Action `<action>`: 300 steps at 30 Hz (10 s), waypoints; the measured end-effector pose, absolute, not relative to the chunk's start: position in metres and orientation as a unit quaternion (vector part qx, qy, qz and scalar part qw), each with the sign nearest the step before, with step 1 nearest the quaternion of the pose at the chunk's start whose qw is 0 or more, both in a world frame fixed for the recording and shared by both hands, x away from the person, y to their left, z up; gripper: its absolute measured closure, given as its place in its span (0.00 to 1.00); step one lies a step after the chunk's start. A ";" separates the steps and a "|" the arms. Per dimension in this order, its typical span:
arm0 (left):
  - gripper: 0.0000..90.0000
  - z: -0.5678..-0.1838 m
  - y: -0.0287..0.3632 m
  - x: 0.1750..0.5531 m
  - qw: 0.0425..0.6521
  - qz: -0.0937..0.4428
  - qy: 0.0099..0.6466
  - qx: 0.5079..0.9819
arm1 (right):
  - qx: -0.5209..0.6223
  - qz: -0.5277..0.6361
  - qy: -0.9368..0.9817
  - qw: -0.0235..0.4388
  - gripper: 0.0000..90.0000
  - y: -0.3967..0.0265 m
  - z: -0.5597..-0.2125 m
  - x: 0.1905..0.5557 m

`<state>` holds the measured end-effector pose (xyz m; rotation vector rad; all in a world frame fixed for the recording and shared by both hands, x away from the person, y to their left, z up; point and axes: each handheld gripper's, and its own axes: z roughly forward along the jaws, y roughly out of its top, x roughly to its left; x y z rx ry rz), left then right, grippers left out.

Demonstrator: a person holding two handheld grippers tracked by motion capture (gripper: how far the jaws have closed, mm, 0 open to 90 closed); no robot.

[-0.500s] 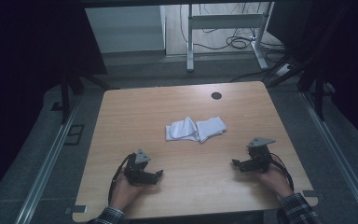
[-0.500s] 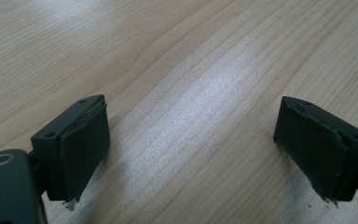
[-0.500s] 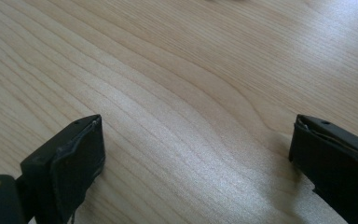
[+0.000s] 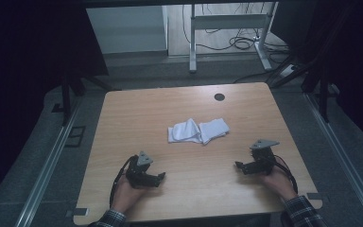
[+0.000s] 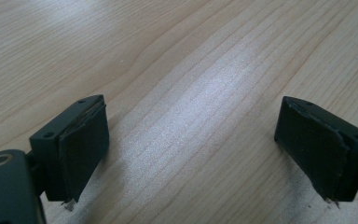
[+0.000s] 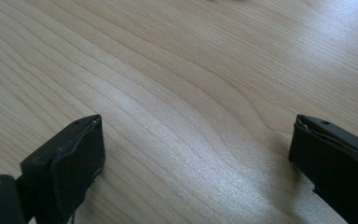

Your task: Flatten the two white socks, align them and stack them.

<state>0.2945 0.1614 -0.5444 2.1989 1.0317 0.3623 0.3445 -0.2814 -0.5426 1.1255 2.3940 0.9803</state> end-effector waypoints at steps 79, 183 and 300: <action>0.11 -0.545 0.159 0.295 0.336 0.142 0.403 0.839 | 0.445 0.353 0.816 0.111 0.63 -0.242 -0.481 0.441; 0.11 -0.544 0.158 0.296 0.334 0.143 0.403 0.840 | 0.534 0.320 0.768 0.151 0.85 -0.359 -0.486 0.420; 0.96 -0.489 -0.030 0.458 0.364 0.157 0.373 0.839 | 0.503 0.316 0.783 0.183 0.94 -0.371 -0.504 0.396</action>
